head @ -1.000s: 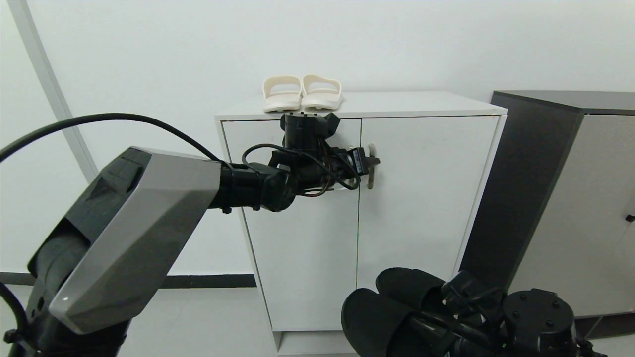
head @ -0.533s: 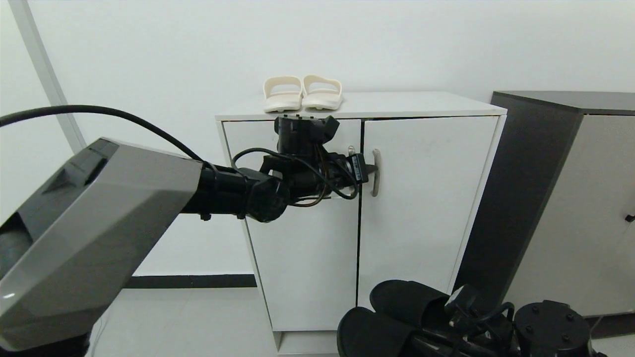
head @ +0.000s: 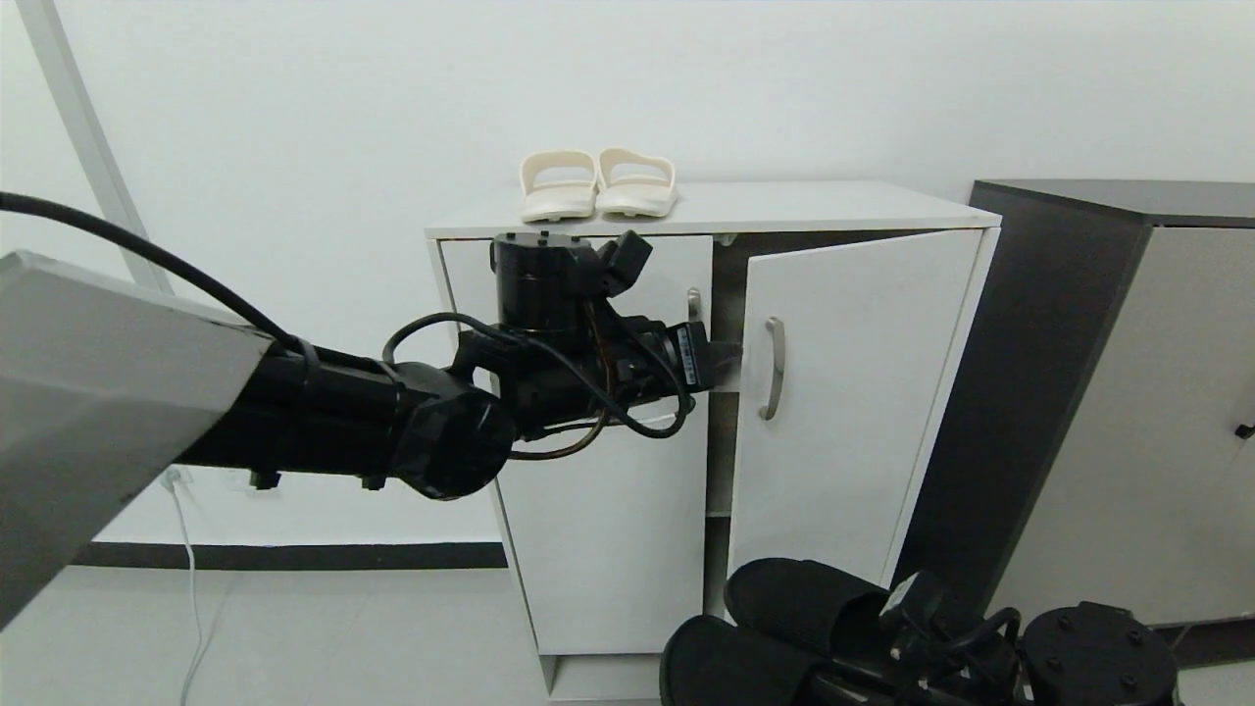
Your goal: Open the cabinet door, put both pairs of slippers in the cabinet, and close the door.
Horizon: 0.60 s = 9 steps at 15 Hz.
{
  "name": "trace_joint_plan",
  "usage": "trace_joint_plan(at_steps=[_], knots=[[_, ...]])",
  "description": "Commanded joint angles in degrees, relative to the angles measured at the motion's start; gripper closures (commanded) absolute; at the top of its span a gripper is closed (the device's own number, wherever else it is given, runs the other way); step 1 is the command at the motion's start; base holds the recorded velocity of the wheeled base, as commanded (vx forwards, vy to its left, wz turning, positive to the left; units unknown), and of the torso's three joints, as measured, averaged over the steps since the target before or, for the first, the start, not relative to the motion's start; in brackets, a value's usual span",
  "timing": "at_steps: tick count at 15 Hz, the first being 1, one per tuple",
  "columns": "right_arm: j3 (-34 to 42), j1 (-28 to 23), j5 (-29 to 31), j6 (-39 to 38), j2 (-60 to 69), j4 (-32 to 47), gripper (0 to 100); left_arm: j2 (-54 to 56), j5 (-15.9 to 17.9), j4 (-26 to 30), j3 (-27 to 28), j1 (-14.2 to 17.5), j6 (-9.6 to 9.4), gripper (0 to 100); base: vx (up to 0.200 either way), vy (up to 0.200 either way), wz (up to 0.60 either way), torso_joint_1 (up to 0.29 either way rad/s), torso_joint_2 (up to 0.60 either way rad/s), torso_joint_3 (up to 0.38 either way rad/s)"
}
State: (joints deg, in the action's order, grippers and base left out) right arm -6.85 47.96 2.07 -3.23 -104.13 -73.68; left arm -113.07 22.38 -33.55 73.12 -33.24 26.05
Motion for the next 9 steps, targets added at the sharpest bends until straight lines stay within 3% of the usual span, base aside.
trace_joint_plan(at_steps=[1, 4, 7, 9], knots=[[0.08, 0.73, 0.04, -0.02, 0.07, -0.24, 100, 1.8, 0.12, -0.29, -1.14, 0.64, 0.05, 100, 0.0, 0.0, 0.0, 0.0, 0.0, 0.0], [0.08, 0.82, 0.12, -0.02, 0.07, -0.24, 100, -4.53, 0.12, -0.99, 4.75, 1.34, 1.02, 100, 0.0, 0.0, 0.0, 0.0, 0.0, 0.0], [0.08, 1.26, 0.21, -0.02, 0.07, -0.24, 100, -9.19, -0.15, -0.99, 10.2, 2.04, 4.89, 100, 0.0, 0.0, 0.0, 0.0, 0.0, 0.0], [0.08, 1.52, 0.21, -0.02, 0.07, -0.24, 100, -10.95, -0.23, -0.99, 11.52, 2.13, 5.33, 100, 0.0, 0.0, 0.0, 0.0, 0.0, 0.0]])
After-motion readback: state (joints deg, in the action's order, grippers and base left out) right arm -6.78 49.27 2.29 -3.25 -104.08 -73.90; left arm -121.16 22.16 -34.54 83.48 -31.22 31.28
